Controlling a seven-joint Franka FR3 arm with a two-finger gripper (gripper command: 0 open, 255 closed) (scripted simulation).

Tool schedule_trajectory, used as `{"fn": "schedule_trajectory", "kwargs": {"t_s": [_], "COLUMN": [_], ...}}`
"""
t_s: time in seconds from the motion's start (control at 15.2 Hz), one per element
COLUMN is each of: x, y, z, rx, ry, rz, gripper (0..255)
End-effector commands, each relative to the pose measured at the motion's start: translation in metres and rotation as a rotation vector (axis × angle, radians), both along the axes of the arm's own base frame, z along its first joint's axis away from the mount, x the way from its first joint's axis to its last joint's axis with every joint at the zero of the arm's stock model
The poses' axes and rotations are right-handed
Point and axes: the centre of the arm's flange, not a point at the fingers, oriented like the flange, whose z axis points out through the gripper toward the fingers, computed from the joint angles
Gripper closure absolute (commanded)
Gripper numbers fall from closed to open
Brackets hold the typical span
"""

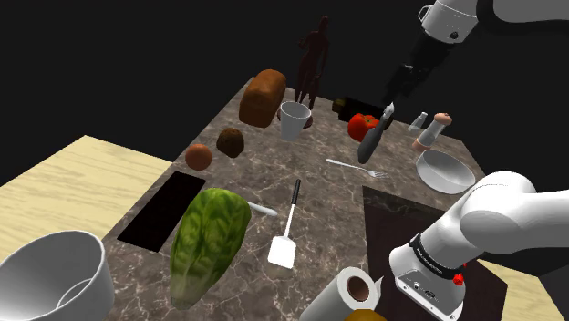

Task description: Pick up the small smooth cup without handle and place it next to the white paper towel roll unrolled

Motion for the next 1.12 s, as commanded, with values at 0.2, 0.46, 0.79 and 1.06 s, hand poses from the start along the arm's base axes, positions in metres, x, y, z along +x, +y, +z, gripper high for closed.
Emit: {"fn": "schedule_trajectory", "kwargs": {"t_s": [0.2,0.46,0.79,1.06], "x": [0.034,0.078,0.134,0.179], "y": [0.014,0.031,0.052,0.067], "z": [-0.019,-0.046,-0.080,-0.108], "rx": [-0.014,-0.032,-0.054,-0.072], "ry": [0.006,0.014,0.024,0.032], "rz": [-0.004,-0.010,-0.017,-0.022], "gripper": [0,0,0,0]}}
